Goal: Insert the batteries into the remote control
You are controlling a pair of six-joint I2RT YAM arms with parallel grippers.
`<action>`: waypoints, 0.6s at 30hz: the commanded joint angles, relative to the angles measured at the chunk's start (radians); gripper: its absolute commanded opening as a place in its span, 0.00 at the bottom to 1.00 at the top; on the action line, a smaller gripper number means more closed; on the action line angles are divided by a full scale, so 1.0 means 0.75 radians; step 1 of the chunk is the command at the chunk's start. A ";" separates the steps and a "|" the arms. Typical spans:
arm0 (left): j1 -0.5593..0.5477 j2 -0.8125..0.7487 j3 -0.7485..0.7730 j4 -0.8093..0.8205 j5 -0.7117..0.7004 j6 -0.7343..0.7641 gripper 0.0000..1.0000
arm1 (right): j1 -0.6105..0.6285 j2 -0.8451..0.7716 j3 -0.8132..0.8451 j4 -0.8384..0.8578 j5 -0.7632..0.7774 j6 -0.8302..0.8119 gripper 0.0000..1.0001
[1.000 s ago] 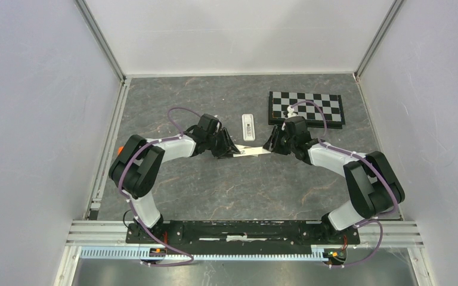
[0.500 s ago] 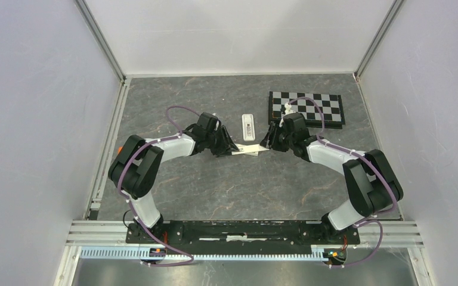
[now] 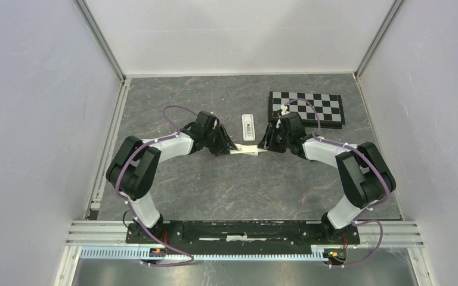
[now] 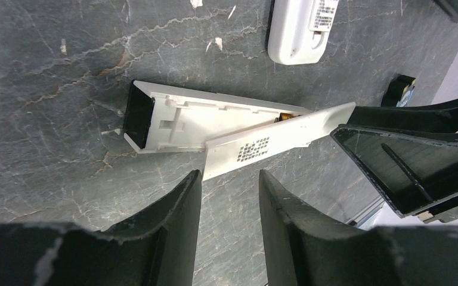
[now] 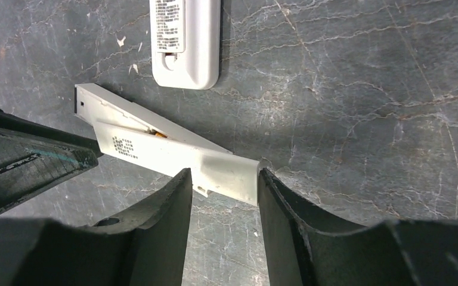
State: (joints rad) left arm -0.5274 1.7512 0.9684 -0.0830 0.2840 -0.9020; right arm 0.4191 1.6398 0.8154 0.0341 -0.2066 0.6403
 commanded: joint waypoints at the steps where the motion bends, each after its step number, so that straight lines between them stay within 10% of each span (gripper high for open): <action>1: 0.008 -0.049 0.054 0.021 -0.023 -0.043 0.49 | 0.012 -0.003 0.061 0.047 -0.056 0.000 0.50; 18: 0.044 -0.059 0.054 -0.032 -0.040 -0.006 0.63 | -0.034 -0.038 -0.012 0.052 -0.139 -0.076 0.70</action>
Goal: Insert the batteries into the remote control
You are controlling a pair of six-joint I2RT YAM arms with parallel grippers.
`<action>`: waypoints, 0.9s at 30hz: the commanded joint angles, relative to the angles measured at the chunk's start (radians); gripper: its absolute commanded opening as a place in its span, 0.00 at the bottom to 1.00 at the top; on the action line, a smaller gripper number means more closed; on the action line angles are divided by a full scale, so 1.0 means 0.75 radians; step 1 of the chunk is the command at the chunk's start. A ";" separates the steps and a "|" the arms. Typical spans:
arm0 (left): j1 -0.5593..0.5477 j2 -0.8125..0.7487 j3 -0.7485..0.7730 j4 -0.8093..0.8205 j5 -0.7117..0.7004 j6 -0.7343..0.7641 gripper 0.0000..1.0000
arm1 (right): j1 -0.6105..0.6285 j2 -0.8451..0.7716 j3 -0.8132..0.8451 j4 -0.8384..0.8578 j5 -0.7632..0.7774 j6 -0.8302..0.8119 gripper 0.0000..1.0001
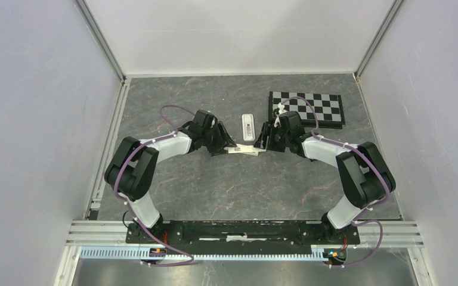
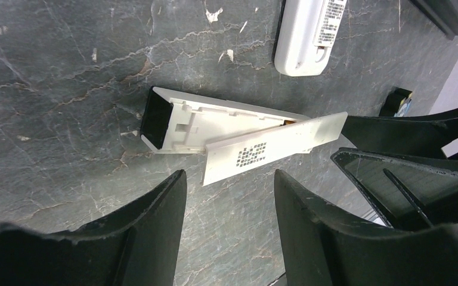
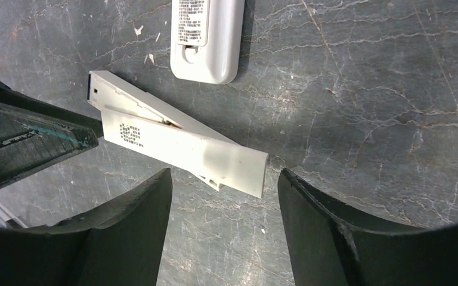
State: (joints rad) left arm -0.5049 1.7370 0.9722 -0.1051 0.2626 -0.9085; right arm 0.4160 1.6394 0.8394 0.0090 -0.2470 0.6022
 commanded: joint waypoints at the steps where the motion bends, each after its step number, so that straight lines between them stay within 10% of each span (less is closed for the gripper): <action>1: 0.015 -0.039 0.048 -0.003 -0.010 0.004 0.62 | -0.039 -0.038 -0.055 0.116 -0.111 -0.025 0.71; 27: 0.040 -0.012 0.057 -0.043 0.027 0.025 0.55 | -0.246 0.241 -0.079 0.380 -0.695 -0.114 0.60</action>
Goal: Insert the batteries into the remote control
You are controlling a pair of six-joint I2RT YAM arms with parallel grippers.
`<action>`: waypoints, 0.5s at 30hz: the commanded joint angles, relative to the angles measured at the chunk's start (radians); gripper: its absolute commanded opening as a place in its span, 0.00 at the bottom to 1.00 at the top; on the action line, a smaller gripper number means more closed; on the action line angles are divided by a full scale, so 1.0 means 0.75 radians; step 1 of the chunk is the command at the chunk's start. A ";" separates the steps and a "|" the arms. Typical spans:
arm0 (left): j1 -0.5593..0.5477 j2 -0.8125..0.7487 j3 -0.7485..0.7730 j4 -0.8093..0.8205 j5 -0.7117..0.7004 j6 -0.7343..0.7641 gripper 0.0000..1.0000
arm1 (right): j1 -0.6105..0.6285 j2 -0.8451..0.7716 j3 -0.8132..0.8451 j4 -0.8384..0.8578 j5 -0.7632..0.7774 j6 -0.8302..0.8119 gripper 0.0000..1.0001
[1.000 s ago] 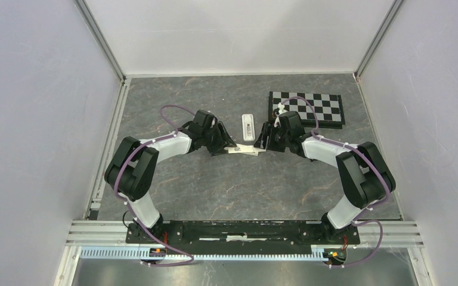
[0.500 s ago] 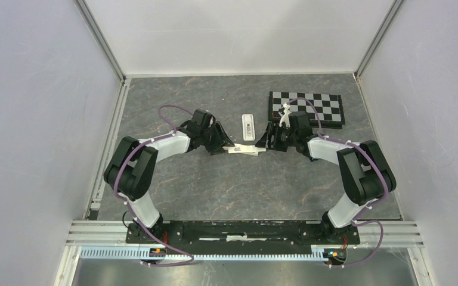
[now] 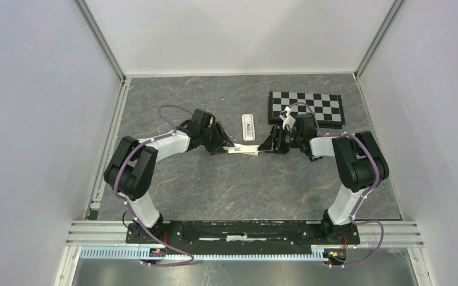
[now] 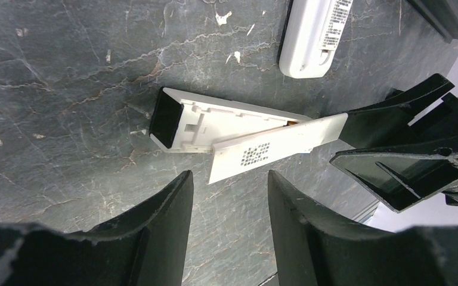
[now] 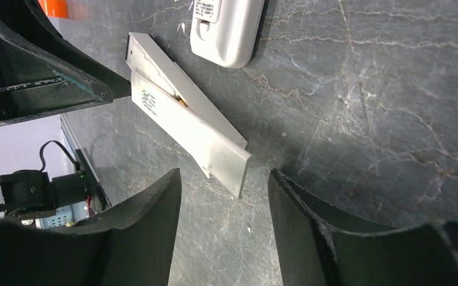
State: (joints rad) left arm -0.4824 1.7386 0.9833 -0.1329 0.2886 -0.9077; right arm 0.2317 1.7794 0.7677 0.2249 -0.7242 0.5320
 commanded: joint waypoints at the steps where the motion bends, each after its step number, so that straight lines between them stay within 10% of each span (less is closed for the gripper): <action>1: 0.013 -0.016 0.041 -0.010 -0.012 0.026 0.55 | -0.003 0.059 0.007 0.121 -0.053 -0.009 0.59; 15: 0.052 -0.076 0.031 -0.065 -0.066 0.058 0.60 | -0.005 0.110 -0.132 0.588 -0.087 0.225 0.46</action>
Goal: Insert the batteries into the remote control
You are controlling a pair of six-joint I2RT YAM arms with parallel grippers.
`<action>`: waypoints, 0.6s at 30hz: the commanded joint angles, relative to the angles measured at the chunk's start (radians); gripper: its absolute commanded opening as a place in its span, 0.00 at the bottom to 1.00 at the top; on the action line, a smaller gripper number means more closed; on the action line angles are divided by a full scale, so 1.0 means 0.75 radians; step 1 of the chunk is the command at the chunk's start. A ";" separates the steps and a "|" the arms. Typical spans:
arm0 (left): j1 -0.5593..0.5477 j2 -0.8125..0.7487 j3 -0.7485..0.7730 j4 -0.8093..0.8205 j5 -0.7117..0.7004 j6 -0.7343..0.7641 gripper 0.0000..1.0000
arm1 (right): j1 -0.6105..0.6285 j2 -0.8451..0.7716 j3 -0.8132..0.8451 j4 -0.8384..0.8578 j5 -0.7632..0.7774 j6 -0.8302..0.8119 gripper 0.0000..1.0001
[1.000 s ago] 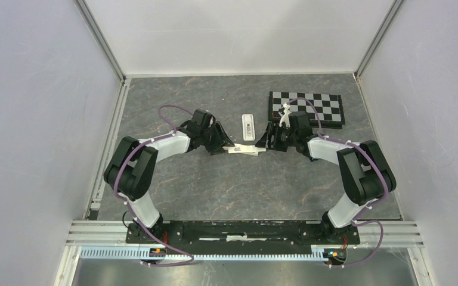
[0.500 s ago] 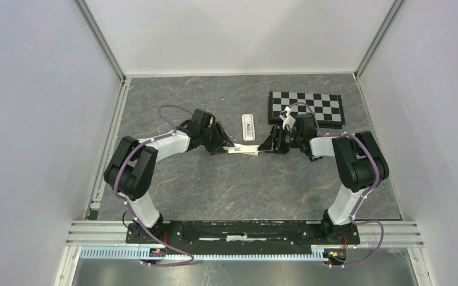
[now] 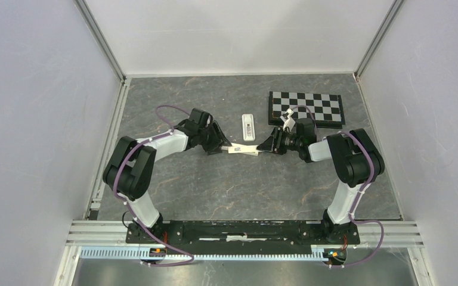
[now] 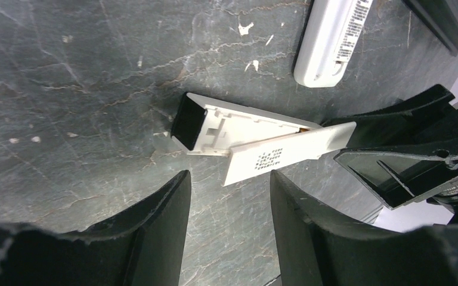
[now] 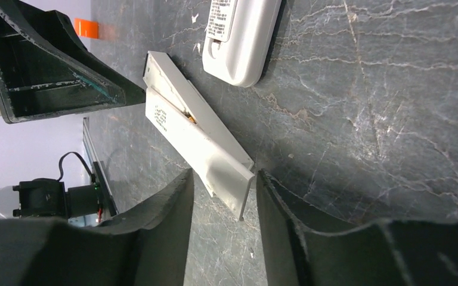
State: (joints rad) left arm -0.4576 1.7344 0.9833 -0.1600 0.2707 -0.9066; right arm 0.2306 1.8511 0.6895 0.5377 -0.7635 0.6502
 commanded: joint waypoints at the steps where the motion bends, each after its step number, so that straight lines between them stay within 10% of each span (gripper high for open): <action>1: 0.026 -0.077 0.031 -0.033 -0.051 0.063 0.61 | -0.004 0.020 -0.033 0.192 -0.039 0.084 0.43; 13: 0.147 -0.080 0.024 0.031 -0.041 0.179 0.69 | -0.043 -0.009 -0.155 0.451 0.022 0.260 0.02; 18: 0.175 -0.012 0.014 0.139 0.053 0.155 0.67 | -0.042 -0.078 -0.262 0.677 0.047 0.460 0.00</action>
State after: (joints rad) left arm -0.3397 1.7027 0.9833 -0.1566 0.2481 -0.8234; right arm 0.2054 1.8519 0.5510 0.8593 -0.7738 0.8738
